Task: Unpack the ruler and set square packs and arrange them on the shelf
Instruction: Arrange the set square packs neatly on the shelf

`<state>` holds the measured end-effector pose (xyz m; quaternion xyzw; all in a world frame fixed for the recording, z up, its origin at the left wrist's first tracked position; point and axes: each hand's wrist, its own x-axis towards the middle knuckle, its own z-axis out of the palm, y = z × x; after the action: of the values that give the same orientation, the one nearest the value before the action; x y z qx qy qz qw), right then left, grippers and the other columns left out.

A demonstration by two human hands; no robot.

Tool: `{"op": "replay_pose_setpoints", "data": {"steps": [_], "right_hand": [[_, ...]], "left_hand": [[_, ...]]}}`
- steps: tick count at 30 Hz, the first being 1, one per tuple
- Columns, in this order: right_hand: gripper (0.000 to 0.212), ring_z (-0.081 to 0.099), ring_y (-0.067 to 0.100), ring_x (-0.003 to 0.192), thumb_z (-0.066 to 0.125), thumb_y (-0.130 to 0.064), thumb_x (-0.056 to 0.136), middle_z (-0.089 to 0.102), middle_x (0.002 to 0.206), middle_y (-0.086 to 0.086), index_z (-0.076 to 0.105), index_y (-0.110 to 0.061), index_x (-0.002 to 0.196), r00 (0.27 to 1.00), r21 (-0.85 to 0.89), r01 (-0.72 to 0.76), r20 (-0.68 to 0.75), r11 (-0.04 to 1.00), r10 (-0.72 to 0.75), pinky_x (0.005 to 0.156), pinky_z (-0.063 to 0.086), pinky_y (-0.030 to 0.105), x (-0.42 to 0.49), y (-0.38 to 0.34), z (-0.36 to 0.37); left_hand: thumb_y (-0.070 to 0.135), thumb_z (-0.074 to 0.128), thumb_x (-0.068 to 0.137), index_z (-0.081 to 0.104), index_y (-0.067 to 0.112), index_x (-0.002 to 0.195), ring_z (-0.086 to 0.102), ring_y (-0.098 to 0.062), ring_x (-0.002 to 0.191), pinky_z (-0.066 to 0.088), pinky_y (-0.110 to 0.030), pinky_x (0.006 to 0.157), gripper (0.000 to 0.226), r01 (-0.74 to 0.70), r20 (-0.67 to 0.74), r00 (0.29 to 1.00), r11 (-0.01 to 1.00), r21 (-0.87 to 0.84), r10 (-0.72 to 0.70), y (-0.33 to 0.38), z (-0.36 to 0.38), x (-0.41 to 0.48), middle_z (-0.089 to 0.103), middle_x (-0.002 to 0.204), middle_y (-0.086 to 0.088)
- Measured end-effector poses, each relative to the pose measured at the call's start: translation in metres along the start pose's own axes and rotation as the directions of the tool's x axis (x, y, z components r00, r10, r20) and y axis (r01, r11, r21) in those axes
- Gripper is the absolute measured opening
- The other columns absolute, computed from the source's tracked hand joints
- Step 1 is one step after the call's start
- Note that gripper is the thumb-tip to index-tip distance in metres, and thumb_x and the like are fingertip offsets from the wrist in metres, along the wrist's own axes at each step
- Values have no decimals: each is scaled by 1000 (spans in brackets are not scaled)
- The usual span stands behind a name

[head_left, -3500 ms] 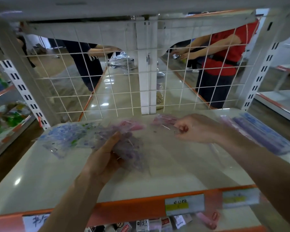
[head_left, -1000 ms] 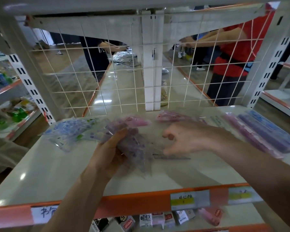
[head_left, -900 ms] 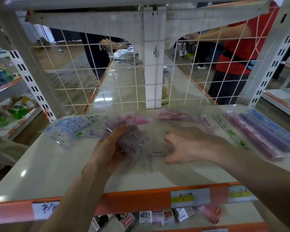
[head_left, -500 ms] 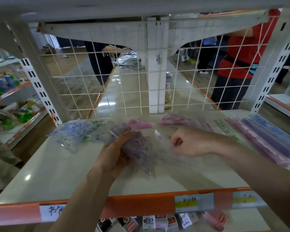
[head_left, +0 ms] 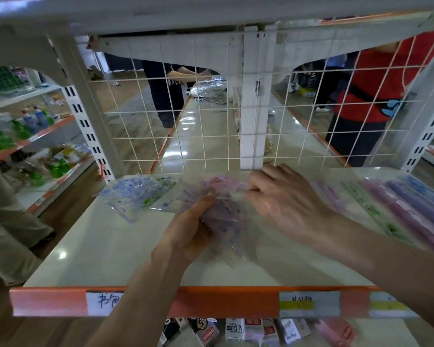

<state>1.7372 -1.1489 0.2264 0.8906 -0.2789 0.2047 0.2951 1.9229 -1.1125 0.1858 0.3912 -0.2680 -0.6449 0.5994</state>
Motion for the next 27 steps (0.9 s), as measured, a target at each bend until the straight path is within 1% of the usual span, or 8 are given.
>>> {"op": "replay_pose_setpoints", "data": {"steps": [3, 7, 10, 12, 16, 21, 24, 27], "right_hand": [[16, 56, 30, 74, 77, 2, 60, 60, 85, 8, 67, -7, 69, 1000, 122, -16, 1, 992, 16, 57, 44, 34, 0, 2, -1], [23, 62, 32, 87, 73, 2, 69, 63, 105, 14, 72, -9, 89, 1000, 165, -16, 18, 986, 13, 63, 53, 37, -2, 3, 4], [21, 65, 31, 92, 57, -4, 82, 64, 112, 13, 72, -10, 95, 998, 225, 32, -62, 974, -19, 67, 56, 40, -2, 3, 4], [14, 66, 30, 95, 66, -2, 81, 65, 113, 14, 72, -8, 91, 996, 227, 54, -86, 972, -36, 71, 57, 41, 0, 1, 5], [18, 67, 28, 92, 71, -14, 79, 67, 112, 7, 71, -14, 96, 995, 376, -93, 55, 922, 78, 69, 57, 44, 2, -1, 9], [45, 52, 15, 118, 67, -32, 86, 59, 127, -7, 56, -23, 128, 939, 398, -292, 290, 870, 183, 99, 44, 37, 6, 2, 0], [48, 49, 14, 119, 66, -36, 85, 58, 127, -7, 54, -23, 130, 913, 388, -331, 361, 860, 188, 100, 41, 34, 8, 6, -1], [39, 56, 17, 110, 68, -34, 83, 64, 117, -4, 64, -20, 120, 868, 374, -422, 430, 826, 249, 93, 44, 34, 5, 27, -6]], "left_hand": [[19, 60, 85, 62, 3, 110, 69, -25, 80, 57, -40, 73, 30, -21, 34, 999, 1000, -3, 21, 0, 1, 0, 69, 92, -15], [18, 54, 92, 65, 6, 103, 70, -25, 79, 58, -38, 70, 20, -39, 67, 997, 999, 2, 39, 0, 2, 0, 71, 91, -15], [18, 57, 90, 64, 5, 113, 69, -26, 84, 58, -41, 75, 28, 1, 71, 998, 1000, 8, -2, 1, 3, -2, 69, 99, -15], [17, 62, 85, 60, 2, 121, 66, -29, 91, 55, -44, 81, 40, 17, 60, 998, 999, 33, -19, 1, 2, -2, 65, 107, -19], [11, 66, 75, 62, 0, 117, 66, -27, 84, 56, -39, 74, 43, -4, 76, 997, 999, 46, 0, 0, 1, -1, 65, 105, -19], [6, 78, 64, 71, 3, 91, 69, -25, 70, 57, -37, 64, 28, -24, 151, 989, 997, 78, 12, 1, 6, -5, 71, 85, -14], [10, 71, 72, 65, 5, 97, 69, -24, 72, 58, -37, 65, 26, -41, 144, 989, 998, 39, 35, -1, 5, -3, 70, 88, -12], [13, 61, 79, 62, 9, 105, 69, -24, 79, 58, -40, 70, 27, -49, 95, 994, 999, 1, 49, -3, -3, 3, 70, 94, -11]]}}
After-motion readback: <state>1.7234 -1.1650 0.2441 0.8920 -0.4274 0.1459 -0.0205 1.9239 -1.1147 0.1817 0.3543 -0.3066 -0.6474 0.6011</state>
